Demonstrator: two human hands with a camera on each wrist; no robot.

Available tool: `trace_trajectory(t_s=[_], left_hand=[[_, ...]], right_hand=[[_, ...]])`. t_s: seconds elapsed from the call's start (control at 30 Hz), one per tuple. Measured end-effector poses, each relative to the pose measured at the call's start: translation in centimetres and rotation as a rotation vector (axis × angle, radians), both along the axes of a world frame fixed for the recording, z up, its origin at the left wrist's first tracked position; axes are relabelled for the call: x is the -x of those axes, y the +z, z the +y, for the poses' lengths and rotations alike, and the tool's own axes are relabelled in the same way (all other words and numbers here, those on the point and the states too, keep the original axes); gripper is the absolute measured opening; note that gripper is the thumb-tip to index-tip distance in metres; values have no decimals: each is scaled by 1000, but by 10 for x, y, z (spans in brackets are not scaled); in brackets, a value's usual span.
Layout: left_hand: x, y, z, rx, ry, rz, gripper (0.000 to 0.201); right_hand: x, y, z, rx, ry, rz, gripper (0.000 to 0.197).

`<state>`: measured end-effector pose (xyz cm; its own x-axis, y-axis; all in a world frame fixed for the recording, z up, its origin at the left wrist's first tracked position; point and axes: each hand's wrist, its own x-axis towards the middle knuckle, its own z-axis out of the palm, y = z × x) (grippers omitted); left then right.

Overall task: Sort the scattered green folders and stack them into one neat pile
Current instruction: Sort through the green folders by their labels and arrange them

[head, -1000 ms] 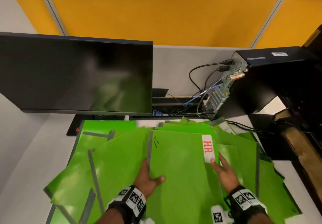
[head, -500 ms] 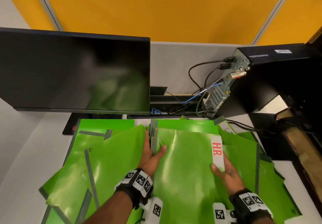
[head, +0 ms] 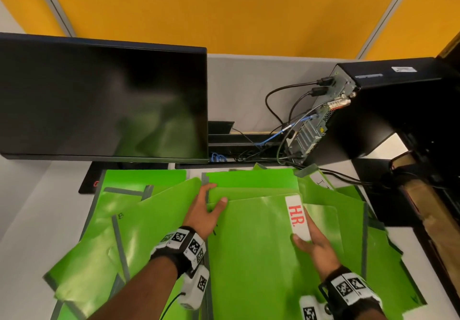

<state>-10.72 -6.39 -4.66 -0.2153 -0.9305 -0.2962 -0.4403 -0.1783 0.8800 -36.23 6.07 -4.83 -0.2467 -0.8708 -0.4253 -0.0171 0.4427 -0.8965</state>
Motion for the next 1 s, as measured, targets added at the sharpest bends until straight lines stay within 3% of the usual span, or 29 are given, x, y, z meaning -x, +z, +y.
trace_trajectory(t_s=[0.07, 0.2, 0.33, 0.4, 0.5, 0.6, 0.67, 0.87, 1.0], left_hand=[[1, 0, 0, 0, 7, -29, 33], [-2, -9, 9, -63, 39, 82, 33], [-3, -14, 21, -133, 114, 208, 38], [-4, -14, 22, -94, 113, 209, 47], [-3, -11, 22, -76, 81, 128, 42], [-1, -5, 27, -96, 93, 174, 68], [-3, -2, 28, -119, 136, 262, 84], [-11, 4, 27, -155, 192, 255, 53], [-14, 12, 8, -90, 242, 259, 74]], right_hand=[[-3, -7, 0, 2, -87, -5, 75], [-15, -14, 4, 8, -200, 57, 74], [-25, -8, 2, 9, -196, 82, 72], [-27, -5, 0, 13, -174, 74, 70], [-26, -7, 2, 11, -173, 92, 58], [-25, -14, 3, -26, -149, 191, 29], [-24, -20, 4, -38, -149, 230, 23], [-20, -15, 5, -19, -144, 165, 20], [-20, -10, 8, -26, -134, 133, 22]])
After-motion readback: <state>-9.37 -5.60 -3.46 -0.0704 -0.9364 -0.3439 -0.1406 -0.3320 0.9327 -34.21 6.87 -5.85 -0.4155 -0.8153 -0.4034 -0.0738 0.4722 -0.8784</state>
